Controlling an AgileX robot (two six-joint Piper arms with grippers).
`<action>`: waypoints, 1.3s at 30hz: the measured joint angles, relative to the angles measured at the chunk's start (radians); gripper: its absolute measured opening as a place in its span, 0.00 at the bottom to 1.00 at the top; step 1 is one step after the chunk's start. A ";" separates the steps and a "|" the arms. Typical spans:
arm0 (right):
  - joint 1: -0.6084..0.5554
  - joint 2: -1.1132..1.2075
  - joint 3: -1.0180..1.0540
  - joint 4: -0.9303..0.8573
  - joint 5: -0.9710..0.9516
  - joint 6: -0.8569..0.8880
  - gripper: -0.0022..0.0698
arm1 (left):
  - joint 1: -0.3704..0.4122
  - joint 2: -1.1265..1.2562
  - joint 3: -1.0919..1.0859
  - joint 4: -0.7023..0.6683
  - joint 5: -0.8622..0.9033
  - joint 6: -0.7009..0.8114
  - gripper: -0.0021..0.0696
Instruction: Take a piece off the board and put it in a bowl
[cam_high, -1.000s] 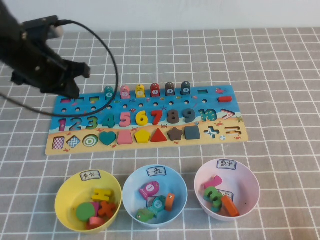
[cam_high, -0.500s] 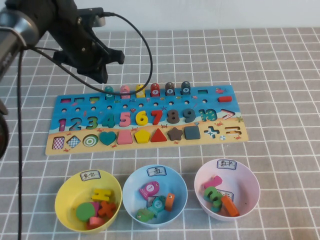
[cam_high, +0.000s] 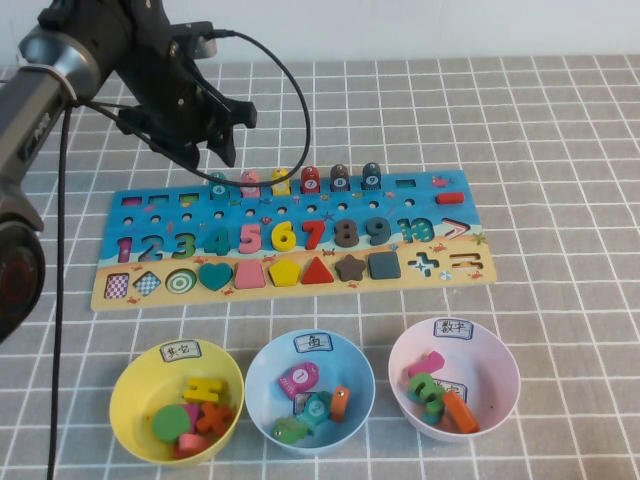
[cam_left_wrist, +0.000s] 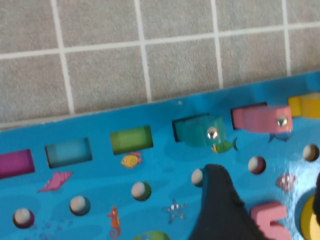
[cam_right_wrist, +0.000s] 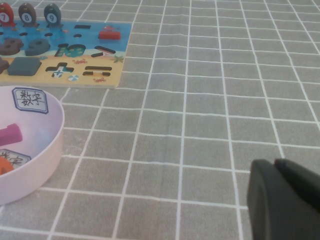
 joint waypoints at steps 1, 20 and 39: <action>0.000 0.000 0.000 0.000 0.000 0.000 0.01 | 0.000 0.000 0.000 0.002 -0.008 -0.008 0.51; 0.000 -0.002 0.000 0.000 0.000 0.000 0.01 | 0.000 0.067 -0.002 0.033 -0.054 -0.056 0.53; 0.000 -0.002 0.000 0.000 0.000 0.000 0.01 | 0.000 0.091 -0.004 0.075 -0.092 -0.089 0.53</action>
